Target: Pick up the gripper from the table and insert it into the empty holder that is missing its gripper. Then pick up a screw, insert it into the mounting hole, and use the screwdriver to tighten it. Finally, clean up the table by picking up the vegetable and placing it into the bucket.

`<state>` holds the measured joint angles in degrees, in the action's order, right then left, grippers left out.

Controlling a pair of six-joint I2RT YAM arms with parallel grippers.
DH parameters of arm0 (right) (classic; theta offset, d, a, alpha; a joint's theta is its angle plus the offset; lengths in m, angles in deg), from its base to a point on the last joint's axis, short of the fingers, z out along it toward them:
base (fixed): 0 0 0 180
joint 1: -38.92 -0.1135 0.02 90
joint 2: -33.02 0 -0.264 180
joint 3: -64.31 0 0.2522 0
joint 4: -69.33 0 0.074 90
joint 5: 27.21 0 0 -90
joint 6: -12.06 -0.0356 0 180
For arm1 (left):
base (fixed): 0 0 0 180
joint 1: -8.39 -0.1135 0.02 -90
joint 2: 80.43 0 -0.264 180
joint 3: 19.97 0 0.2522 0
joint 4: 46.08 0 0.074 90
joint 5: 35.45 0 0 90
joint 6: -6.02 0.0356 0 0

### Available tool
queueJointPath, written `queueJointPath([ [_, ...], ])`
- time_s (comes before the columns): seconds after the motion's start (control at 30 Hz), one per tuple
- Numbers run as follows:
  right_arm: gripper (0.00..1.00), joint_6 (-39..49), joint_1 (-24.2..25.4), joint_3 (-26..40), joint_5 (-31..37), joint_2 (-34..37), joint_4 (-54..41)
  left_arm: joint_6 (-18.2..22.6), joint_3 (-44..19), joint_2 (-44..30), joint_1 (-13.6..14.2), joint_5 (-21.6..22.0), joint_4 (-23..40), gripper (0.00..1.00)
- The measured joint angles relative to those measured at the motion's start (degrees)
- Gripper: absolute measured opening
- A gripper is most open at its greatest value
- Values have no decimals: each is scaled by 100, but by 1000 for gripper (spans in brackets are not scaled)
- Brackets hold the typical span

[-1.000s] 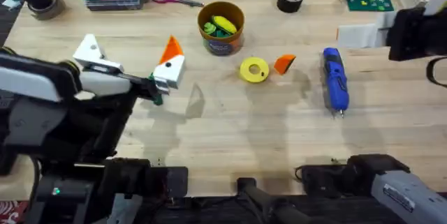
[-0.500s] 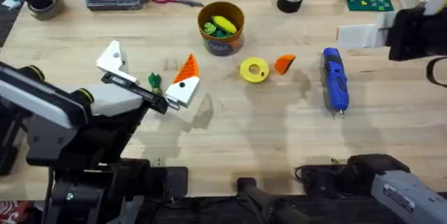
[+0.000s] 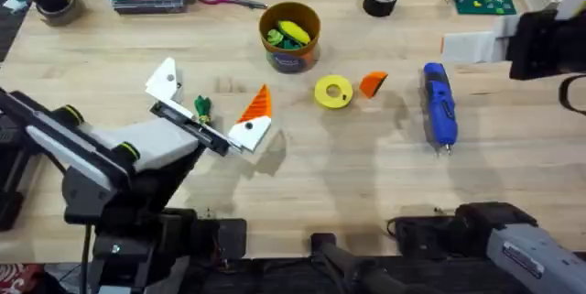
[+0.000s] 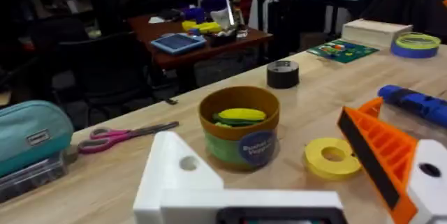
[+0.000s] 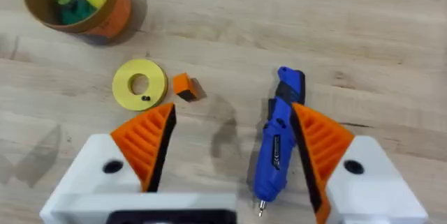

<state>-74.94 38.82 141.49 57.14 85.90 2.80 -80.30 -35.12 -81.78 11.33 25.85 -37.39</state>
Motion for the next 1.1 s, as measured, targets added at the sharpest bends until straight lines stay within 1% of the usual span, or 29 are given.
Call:
queueJointPath([
  [0.27,997,2,0,0,0,0,0,2,44,77,0,-782,-33,985],
  [0.3,997,1,0,0,0,0,0,2,44,77,0,-1020,-33,985],
  [0.43,997,0,0,0,0,0,0,1,44,77,0,-1375,0,985],
  [0.53,997,0,0,0,0,0,0,1,44,77,0,-1632,116,985],
  [0.67,997,2,0,0,0,0,2,0,44,77,0,-1981,440,985],
  [0.8,997,2,0,0,0,0,0,-2,51,77,0,-2260,744,985],
  [0.9,997,0,0,0,0,0,0,-2,51,77,0,-2351,947,985],
  [1.03,997,2,0,0,0,0,0,-2,51,79,0,-2446,1058,987],
  [1.1,997,0,0,0,0,0,0,0,51,77,0,-2642,1088,986],
])
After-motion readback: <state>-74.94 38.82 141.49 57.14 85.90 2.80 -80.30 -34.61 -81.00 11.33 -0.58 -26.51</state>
